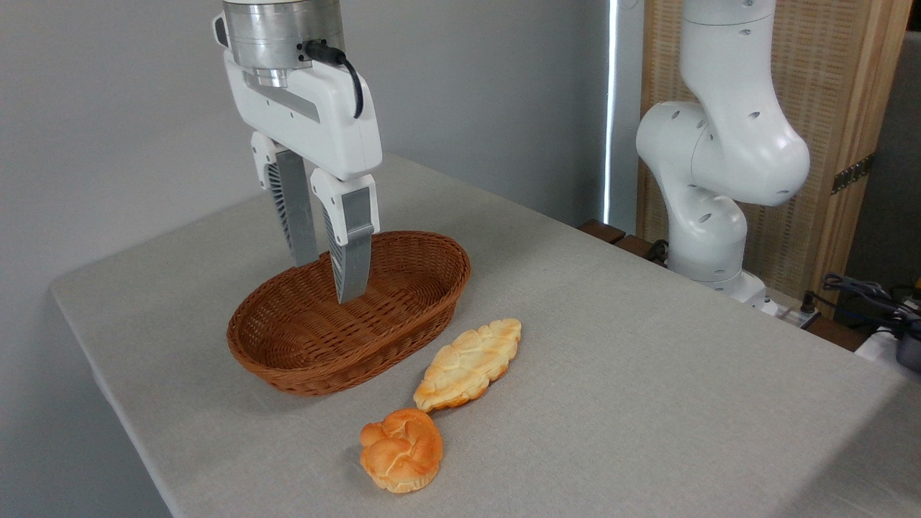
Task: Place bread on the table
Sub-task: 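Open the gripper to release the roll and raise the gripper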
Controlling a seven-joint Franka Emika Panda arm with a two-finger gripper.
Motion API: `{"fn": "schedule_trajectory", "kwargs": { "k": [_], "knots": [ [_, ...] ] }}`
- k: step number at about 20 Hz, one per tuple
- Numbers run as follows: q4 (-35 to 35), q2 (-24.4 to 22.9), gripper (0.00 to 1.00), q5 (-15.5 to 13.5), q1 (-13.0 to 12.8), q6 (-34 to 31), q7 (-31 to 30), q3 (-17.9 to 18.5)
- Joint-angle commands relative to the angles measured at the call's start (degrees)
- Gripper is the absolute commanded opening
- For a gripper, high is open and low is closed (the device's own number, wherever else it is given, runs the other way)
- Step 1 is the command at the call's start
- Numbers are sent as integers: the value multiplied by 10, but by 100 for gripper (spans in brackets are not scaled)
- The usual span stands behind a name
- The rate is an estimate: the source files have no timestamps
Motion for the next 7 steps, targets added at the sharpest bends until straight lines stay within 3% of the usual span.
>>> {"fn": "schedule_trajectory", "kwargs": {
  "k": [1,7],
  "knots": [
    [4,4,100,-51,-3,10,-14,25],
    [4,3,100,-53,-4,-4,-7,40]
  ]
}}
